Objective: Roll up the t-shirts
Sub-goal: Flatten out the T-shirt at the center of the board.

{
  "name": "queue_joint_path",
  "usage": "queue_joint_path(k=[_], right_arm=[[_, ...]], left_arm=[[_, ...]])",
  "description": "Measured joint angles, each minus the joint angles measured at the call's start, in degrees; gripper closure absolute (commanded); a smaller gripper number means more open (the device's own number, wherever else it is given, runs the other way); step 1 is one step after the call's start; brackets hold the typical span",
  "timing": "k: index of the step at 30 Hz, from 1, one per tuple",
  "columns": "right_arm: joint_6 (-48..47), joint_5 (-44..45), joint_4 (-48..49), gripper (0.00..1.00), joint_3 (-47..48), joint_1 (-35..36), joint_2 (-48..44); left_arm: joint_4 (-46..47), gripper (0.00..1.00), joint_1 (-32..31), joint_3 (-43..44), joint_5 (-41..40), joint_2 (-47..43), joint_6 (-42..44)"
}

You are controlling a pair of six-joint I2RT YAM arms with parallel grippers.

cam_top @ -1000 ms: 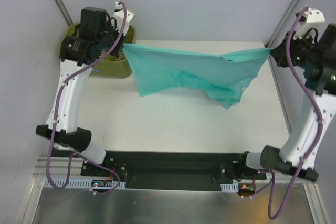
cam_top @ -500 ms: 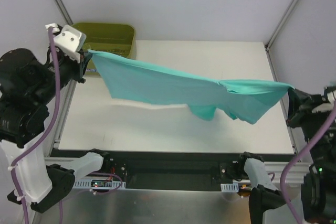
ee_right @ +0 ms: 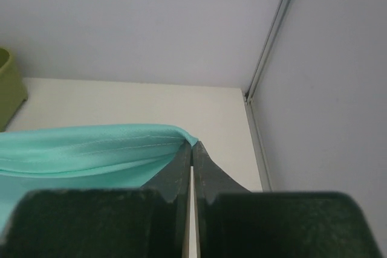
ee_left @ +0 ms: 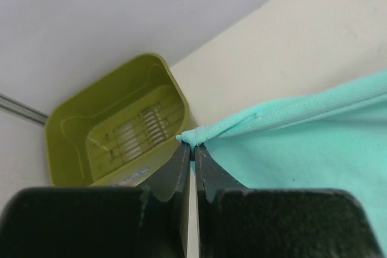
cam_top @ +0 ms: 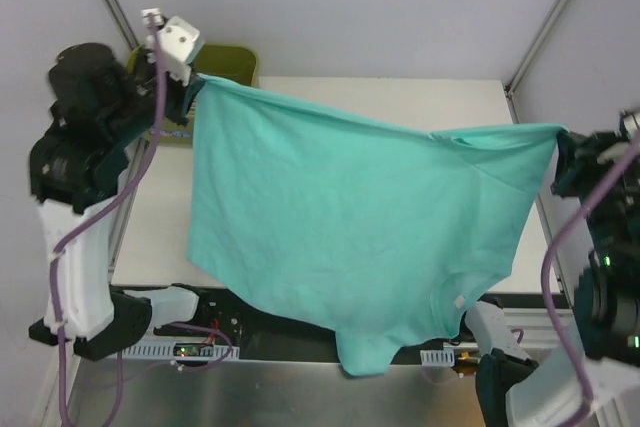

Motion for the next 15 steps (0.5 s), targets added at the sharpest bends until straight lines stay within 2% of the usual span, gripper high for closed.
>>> queue_joint_path(k=[4,8,12,15], right_arm=[[-0.6,-1.6,8.3,0.99,-16.0,0.0,4.7],[-1.4,-4.2,15.6,0.99,-30.6,0.1,13.9],[-1.8,-6.1,21.0,0.99,-39.8,0.3,24.0],[-2.4,-6.0,24.2,0.99,-42.8,0.7,32.8]], left_arm=[[3.8,1.0,0.0,-6.5,2.4,7.8,1.2],[6.2,1.0,0.0,-11.0,5.0,19.7,1.7],[7.4,1.0,-0.5,-10.8,7.1,32.4,2.1],[7.6,1.0,-0.9,-6.8,8.2,43.0,2.1]])
